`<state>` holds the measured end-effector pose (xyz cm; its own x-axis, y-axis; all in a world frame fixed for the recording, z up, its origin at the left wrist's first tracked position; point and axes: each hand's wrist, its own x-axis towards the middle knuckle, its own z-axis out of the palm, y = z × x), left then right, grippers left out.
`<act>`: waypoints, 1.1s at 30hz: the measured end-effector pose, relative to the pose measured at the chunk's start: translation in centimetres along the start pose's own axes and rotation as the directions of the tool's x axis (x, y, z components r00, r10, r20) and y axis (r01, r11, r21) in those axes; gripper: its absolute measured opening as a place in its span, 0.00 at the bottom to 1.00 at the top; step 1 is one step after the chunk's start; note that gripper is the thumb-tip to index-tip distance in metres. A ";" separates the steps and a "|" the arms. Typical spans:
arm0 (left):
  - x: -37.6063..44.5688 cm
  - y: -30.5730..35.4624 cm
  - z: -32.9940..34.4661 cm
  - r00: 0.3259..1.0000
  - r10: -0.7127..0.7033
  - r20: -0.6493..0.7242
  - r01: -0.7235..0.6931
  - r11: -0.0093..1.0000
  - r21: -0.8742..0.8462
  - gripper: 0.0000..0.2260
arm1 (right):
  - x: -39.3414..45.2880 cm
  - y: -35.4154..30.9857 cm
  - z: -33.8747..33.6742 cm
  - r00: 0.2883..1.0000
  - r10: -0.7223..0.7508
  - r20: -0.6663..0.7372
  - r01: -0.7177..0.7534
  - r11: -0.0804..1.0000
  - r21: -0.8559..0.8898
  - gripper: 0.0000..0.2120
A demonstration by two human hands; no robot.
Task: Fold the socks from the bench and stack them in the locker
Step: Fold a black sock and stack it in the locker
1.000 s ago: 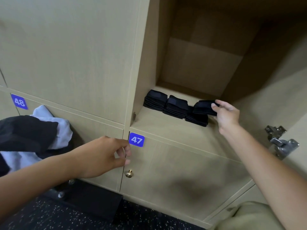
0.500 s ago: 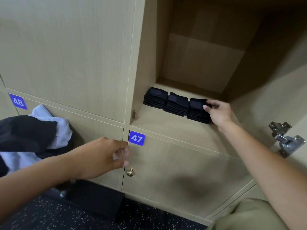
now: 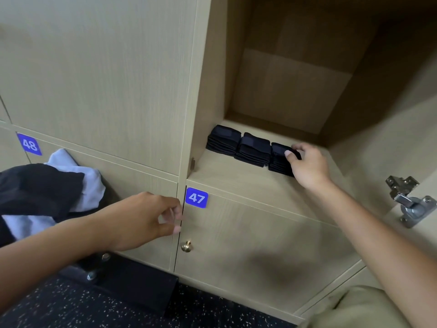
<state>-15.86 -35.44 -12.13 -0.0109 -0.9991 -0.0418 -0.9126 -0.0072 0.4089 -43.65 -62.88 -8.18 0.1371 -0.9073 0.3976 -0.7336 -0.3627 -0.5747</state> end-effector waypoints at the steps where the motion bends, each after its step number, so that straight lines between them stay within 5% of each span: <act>1: 0.0 -0.1 0.0 1.000 -0.002 0.001 0.002 1.000 0.006 0.06 | -0.5 -0.6 -0.1 1.000 -0.021 -0.001 0.021 1.000 0.006 0.12; 4: 0.0 -0.3 -0.4 1.000 -0.013 0.002 0.013 1.000 0.013 0.06 | -2.1 -2.6 -0.3 0.997 -0.071 0.023 0.070 0.996 0.055 0.04; 13: -0.6 -1.1 -1.6 0.997 -0.081 -0.011 0.081 0.996 0.029 0.06 | -7.1 -8.4 -0.2 0.949 -0.249 0.194 0.235 0.968 0.091 0.06; 25: -2.4 -3.8 -4.8 0.968 -0.218 -0.125 0.216 0.976 -0.032 0.08 | -12.9 -14.0 4.0 0.771 -0.490 0.407 0.457 0.871 0.182 0.06; 33: -5.8 -9.7 -8.5 0.834 -0.438 -0.336 0.425 0.898 -0.117 0.06 | -14.2 -16.0 7.2 0.656 -0.585 0.476 0.558 0.801 0.215 0.05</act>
<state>-3.50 -29.98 -8.05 0.5284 -0.8439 0.0925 -0.7758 -0.4357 0.4564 -29.11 -45.73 -9.79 0.8362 -0.4848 0.2564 -0.3684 -0.8429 -0.3922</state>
